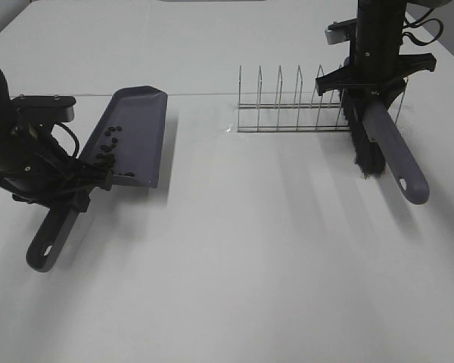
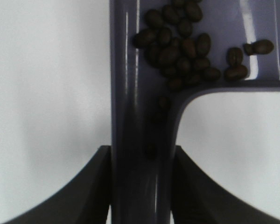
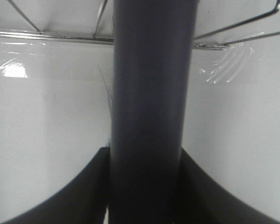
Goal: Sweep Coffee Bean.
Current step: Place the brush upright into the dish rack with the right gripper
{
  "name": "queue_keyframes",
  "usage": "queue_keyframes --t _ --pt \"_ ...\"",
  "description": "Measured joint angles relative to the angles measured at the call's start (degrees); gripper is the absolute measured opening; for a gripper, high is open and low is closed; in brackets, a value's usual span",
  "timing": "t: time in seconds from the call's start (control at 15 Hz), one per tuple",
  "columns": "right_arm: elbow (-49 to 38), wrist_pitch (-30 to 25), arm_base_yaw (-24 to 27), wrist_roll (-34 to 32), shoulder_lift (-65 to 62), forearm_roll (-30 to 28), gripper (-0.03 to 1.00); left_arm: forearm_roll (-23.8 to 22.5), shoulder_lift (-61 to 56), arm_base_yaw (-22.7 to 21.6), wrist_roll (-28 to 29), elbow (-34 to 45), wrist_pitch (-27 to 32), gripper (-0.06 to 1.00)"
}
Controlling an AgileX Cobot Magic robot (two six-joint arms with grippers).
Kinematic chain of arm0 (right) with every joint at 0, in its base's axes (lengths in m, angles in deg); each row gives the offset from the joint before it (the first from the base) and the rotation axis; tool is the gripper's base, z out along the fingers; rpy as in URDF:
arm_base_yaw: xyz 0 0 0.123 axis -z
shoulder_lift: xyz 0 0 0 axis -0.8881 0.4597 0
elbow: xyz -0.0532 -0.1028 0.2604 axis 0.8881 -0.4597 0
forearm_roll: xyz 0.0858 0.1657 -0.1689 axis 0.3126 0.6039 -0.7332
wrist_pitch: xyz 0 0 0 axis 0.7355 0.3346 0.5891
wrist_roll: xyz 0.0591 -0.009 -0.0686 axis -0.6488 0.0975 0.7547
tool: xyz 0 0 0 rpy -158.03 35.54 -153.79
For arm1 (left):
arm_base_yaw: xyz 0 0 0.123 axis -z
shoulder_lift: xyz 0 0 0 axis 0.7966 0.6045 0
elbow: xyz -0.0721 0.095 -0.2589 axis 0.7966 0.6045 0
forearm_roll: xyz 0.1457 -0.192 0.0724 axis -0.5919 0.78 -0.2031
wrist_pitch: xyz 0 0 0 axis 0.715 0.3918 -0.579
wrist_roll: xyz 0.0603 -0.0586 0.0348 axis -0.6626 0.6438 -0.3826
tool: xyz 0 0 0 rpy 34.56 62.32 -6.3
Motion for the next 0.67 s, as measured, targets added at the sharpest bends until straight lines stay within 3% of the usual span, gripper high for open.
queue_keyframes --t 0.53,0.67 --pt "0.00 0.52 0.86 0.00 0.17 2.18 0.37 0.00 0.00 0.00 0.00 0.00 0.80 0.35" --pt "0.00 1.89 1.15 -1.43 0.46 1.55 0.59 0.00 0.00 0.00 0.00 0.00 1.03 0.35"
